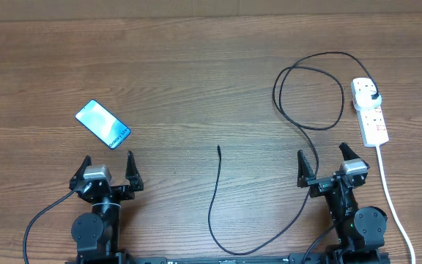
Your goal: Plug charger to phone and switch on socket
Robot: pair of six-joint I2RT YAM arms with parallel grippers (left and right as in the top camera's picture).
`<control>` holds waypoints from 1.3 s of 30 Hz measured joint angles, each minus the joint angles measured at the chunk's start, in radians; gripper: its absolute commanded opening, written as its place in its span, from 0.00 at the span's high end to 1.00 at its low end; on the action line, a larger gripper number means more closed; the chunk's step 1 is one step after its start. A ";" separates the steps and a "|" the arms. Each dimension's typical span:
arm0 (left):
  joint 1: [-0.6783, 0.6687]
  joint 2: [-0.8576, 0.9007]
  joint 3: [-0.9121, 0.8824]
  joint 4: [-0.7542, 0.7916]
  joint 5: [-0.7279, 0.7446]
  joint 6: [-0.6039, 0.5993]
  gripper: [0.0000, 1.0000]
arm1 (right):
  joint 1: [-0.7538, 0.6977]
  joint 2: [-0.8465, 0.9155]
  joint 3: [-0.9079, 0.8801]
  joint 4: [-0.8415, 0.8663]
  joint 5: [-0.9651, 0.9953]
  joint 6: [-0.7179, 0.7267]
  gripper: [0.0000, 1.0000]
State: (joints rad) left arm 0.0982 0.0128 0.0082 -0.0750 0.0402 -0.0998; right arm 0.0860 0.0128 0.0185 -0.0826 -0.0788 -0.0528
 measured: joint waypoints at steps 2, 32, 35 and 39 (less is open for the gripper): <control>0.000 0.000 0.000 0.000 0.000 0.000 0.01 | 0.000 0.000 0.000 0.000 0.000 0.000 0.00; 0.000 0.095 0.233 -0.262 -0.047 0.000 0.00 | 0.000 0.000 0.000 0.000 0.000 0.000 0.00; 0.000 0.174 0.272 -0.263 -0.053 -0.002 0.00 | 0.000 0.000 0.000 0.001 0.000 0.000 0.00; 0.000 0.304 0.352 -0.264 -0.057 -0.002 0.00 | 0.000 0.000 0.000 0.000 0.000 0.000 0.00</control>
State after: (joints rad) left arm 0.0982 0.3172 0.3599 -0.3393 -0.0166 -0.1017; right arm 0.0860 0.0128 0.0185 -0.0826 -0.0784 -0.0525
